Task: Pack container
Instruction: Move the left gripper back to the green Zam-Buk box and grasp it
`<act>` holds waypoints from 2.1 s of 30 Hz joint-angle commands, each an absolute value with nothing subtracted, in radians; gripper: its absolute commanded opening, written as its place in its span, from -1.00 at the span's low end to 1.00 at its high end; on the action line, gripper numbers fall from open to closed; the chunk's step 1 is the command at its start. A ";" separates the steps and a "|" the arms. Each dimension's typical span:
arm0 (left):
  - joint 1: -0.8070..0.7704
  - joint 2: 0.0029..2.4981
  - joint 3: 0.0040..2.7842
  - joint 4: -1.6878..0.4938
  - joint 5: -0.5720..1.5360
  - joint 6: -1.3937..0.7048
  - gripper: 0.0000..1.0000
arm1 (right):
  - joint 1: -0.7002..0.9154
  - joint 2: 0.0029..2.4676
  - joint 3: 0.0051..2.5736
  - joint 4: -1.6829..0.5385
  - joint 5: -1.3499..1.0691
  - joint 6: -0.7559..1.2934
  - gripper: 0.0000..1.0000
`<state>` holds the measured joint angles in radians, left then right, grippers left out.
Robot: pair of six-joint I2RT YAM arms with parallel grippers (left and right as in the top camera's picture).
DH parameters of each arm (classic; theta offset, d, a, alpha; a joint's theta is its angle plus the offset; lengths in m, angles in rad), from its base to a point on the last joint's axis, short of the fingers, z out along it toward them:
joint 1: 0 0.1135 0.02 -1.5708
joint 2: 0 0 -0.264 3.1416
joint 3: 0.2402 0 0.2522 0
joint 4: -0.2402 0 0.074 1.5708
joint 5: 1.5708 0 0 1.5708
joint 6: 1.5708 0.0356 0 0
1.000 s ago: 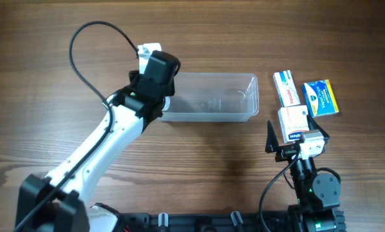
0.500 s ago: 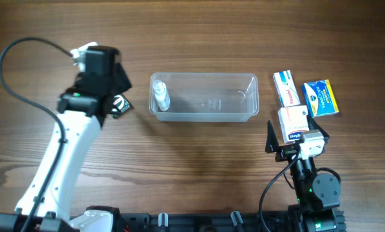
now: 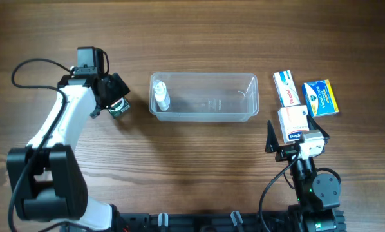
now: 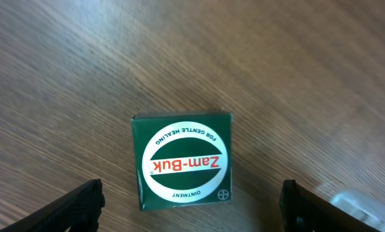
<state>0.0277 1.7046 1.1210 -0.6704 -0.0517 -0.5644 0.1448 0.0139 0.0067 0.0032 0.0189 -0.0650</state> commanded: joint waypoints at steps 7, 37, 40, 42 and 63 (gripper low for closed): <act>0.030 1.822 1.126 -0.640 -0.035 -0.648 0.83 | 0.139 0.013 0.006 0.007 -0.001 -0.050 0.99; 0.030 1.848 1.126 -0.642 -0.034 -0.633 0.79 | 0.140 0.014 0.006 0.007 -0.001 -0.050 1.00; 0.030 1.848 1.126 -0.647 -0.034 -0.633 0.79 | 0.140 0.014 0.006 0.007 -0.001 -0.050 0.99; 0.030 1.848 1.126 -0.648 -0.034 -0.633 0.79 | 0.139 0.014 0.006 0.007 -0.001 -0.050 0.99; 0.030 1.848 1.079 -0.599 -0.034 -0.633 0.42 | 0.139 0.014 0.006 0.007 -0.001 -0.050 0.99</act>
